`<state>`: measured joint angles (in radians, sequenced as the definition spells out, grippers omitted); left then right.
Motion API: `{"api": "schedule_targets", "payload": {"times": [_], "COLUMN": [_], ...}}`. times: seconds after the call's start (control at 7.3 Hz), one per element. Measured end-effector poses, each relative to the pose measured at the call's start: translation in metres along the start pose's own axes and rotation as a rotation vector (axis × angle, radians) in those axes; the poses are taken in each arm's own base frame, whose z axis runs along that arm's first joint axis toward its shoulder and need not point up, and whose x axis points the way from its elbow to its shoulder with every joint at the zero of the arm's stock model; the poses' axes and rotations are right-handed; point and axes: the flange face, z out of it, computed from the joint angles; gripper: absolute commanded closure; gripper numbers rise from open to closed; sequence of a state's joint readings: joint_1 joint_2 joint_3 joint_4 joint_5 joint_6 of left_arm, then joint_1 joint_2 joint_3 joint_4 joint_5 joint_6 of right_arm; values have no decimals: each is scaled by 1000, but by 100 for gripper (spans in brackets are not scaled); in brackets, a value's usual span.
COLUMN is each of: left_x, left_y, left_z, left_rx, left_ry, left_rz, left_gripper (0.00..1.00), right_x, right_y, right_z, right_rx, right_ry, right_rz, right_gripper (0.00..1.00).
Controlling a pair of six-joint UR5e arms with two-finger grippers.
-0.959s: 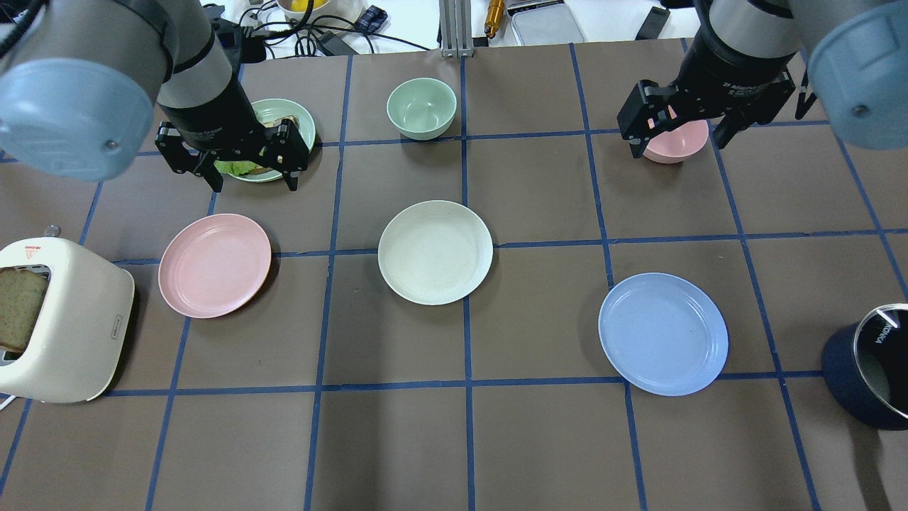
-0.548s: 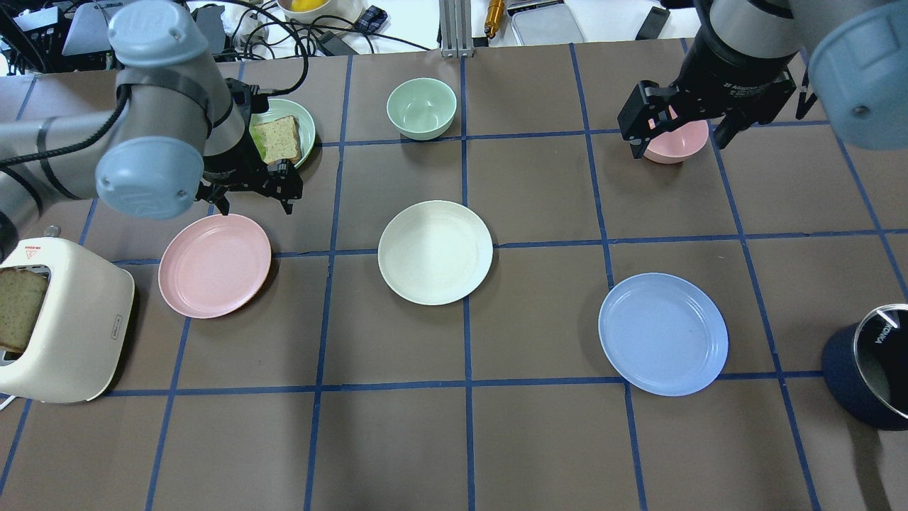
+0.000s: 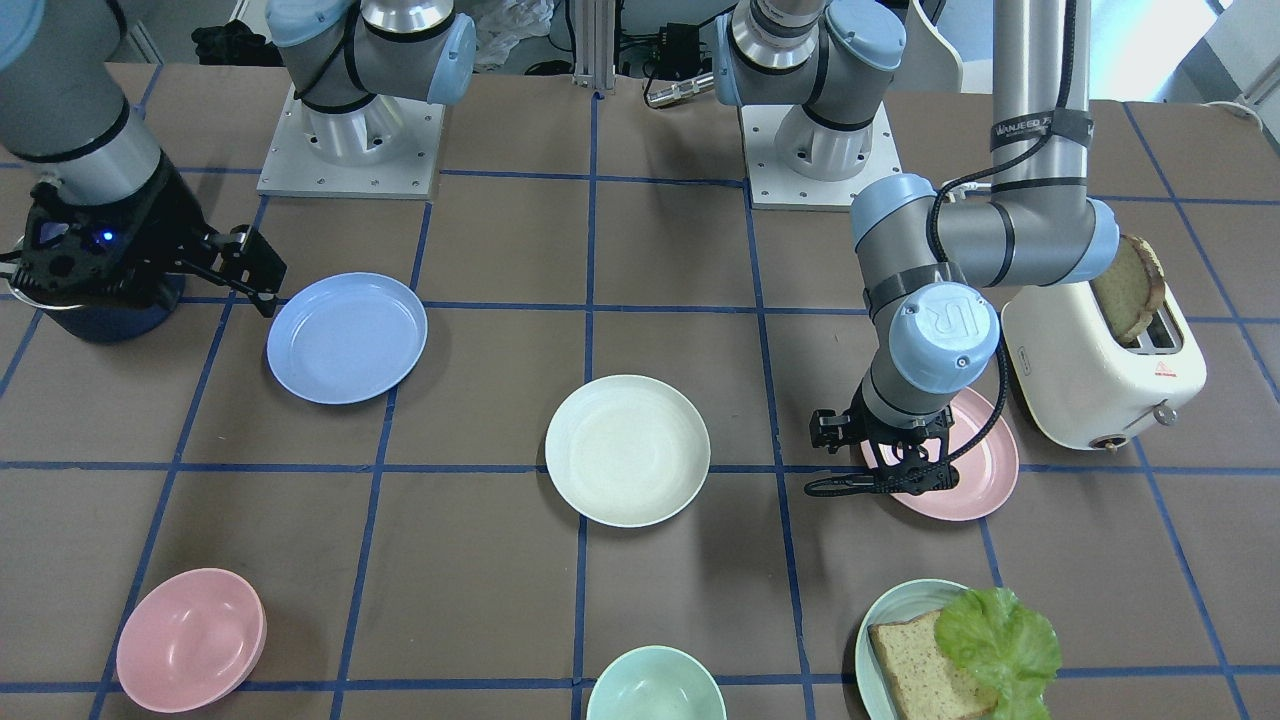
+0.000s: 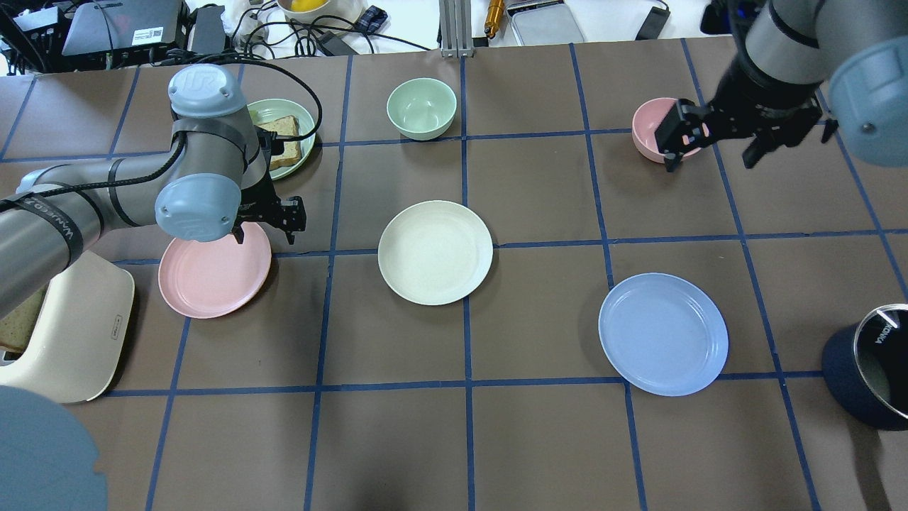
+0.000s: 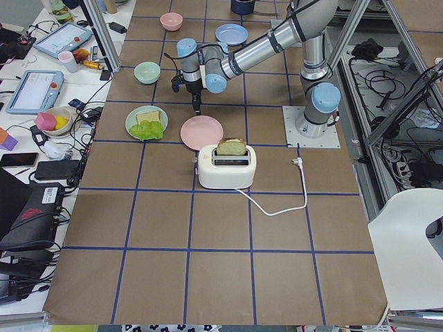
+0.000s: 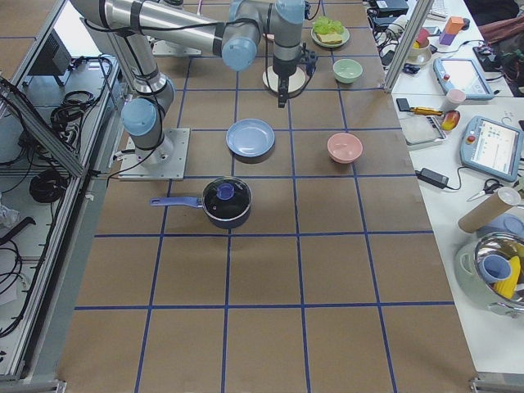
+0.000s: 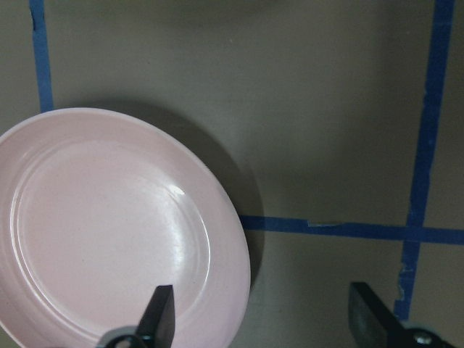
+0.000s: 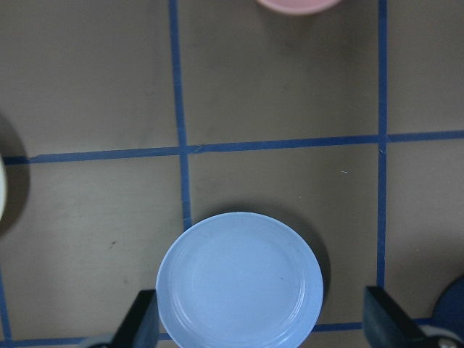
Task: Stack three plates with pink and blue
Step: 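Grip the pink plate rim with left gripper while right moves toward blue plate, then grip the light blue plate rim with right gripper while left holds pink plate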
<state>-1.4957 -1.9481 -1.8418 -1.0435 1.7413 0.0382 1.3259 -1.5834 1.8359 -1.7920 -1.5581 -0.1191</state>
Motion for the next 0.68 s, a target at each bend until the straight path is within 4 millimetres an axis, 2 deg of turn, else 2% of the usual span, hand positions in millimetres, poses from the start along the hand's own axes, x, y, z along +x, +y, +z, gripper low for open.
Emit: {"api": "schedule_targets", "payload": {"times": [0.14,0.27,0.41,0.55,0.68], "left_x": [1,3,3,3,-1], "left_y": [-1,-1,-1,-2,-3], "left_z": [9,16,21,25,28], "left_rx": [-17,-29,-38,-45,-48], "left_ry": [0,0,-1,-1,1], "left_rz": [5,11,21,26,23], "left_gripper": [72,84,100,100,100], "right_x": [28,45,56,64,70], "right_y": [9,21,33,41,48], "right_z": [45,80,113,144,167], "right_rx": [-12,-21,-41,-41,-21], "right_ry": [-3,-8,-33,-68,-88], "right_rz": [50,73,76,59,35], "right_gripper": [0,2,2,3,10]}}
